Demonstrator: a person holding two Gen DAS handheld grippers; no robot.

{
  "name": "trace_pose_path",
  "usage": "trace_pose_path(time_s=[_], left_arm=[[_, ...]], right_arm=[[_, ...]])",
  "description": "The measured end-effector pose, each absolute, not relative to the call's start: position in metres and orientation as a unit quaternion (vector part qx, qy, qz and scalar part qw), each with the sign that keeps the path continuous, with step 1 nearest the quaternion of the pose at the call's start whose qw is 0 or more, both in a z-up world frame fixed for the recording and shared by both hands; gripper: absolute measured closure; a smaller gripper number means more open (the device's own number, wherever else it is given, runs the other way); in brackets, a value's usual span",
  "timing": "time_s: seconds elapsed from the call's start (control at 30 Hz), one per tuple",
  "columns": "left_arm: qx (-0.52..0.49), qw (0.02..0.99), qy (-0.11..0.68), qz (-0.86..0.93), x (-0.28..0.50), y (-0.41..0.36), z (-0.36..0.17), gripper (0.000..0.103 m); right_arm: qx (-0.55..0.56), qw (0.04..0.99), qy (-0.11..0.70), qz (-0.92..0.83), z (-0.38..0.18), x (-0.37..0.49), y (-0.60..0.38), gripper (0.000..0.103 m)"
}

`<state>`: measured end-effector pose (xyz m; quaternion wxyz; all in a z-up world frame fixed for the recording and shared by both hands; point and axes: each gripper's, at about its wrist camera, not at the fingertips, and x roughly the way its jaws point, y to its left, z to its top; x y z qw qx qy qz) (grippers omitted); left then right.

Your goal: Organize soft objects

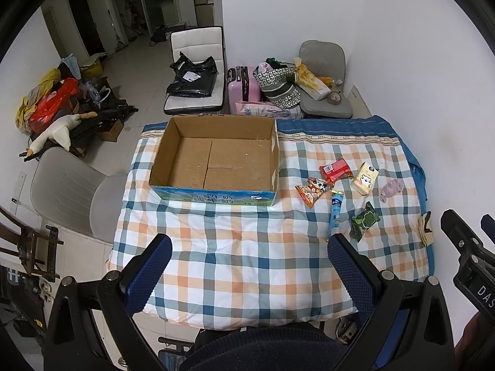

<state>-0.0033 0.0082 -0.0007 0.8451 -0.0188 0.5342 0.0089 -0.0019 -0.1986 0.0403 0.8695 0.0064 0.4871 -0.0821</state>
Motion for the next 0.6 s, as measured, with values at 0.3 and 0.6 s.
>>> trace_pose_path(time_s=[0.3, 0.6], left_arm=[[-0.015, 0.847, 0.532, 0.01, 0.001, 0.009, 0.004, 0.0], [-0.016, 0.848, 0.529, 0.011, 0.004, 0.006, 0.014, 0.0]], right_arm=[[0.004, 0.873, 0.482, -0.078, 0.046, 0.002, -0.203, 0.0], [0.005, 0.874, 0.48, -0.078, 0.046, -0.002, -0.203, 0.0]])
